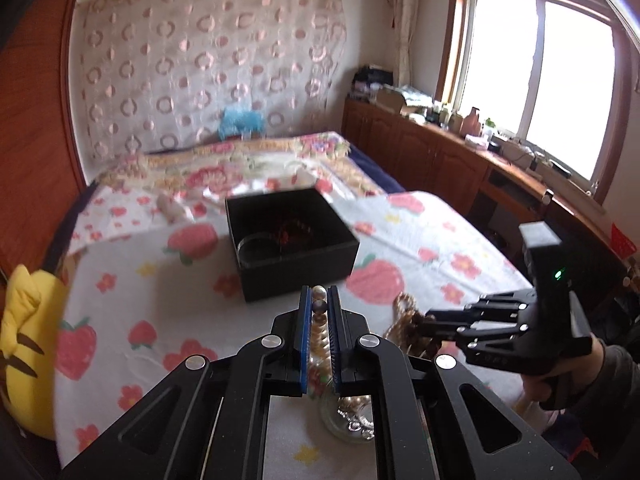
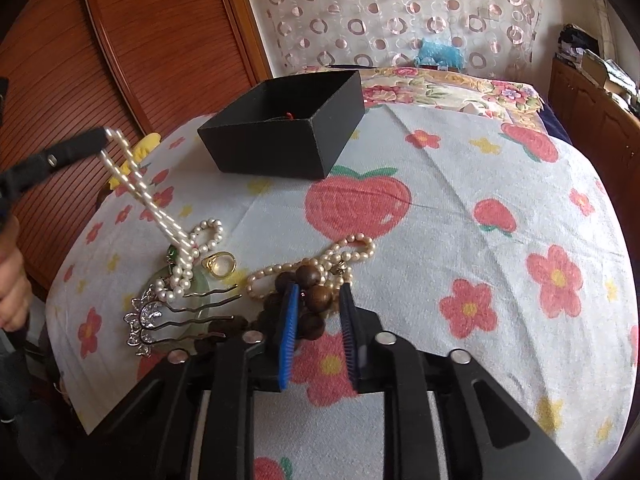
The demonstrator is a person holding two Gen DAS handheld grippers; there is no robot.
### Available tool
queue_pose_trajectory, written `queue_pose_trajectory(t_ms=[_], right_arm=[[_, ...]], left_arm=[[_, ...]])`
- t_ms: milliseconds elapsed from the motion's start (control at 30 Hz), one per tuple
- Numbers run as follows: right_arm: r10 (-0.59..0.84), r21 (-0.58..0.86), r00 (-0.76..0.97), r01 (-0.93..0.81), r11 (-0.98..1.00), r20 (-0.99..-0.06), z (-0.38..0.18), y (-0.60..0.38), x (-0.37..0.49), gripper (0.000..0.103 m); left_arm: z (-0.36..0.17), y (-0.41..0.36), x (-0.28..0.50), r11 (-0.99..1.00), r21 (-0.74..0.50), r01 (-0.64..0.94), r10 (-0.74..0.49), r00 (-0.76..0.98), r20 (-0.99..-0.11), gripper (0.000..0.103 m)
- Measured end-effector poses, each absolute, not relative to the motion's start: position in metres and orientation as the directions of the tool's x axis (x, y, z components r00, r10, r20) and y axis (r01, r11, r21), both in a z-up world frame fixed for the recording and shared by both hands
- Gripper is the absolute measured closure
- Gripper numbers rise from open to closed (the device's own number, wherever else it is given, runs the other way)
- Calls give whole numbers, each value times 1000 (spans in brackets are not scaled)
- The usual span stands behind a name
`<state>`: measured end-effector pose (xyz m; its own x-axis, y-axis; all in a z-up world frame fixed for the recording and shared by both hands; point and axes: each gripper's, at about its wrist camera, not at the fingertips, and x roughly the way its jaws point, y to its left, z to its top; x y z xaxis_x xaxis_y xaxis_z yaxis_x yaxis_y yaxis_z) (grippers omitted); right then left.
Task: Organize jewelry
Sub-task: 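Lift the pearl necklace with the left gripper while the right grasps another bead bracelet, then carry the pearl necklace and bead bracelet over the black box and lower them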
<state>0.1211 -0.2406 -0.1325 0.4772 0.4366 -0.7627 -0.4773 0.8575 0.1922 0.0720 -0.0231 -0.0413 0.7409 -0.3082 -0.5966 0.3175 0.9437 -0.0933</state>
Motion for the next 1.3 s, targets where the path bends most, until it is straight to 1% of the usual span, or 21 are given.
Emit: queue_pose_trajectory(t_ms=[167,433,733,1067,1300], right_arm=[[432,175,509,-475,862,-744,-124,-246,118,88],[444,153,594,-475,867,-671,-86,-260,111,88],[436,106,647,-484,869,-626,-50,-263,110,88],[444,81,671,-499,863,-594,-24,-259,113,88],[446,79,669,-503,860,-595,-25,-254,112,88]], left_arm=[[-23,-22,68,944,-82,319,-309,771,-557,96],[-9,-16,68,951,-68,301,-290,796,-530,96],[12,-14,70,956,-43,290,-273,826,-494,96],[41,-19,72,949,-34,312,-293,841,-454,96],[57,-27,68,940,-24,339,-316,845,-431,96]])
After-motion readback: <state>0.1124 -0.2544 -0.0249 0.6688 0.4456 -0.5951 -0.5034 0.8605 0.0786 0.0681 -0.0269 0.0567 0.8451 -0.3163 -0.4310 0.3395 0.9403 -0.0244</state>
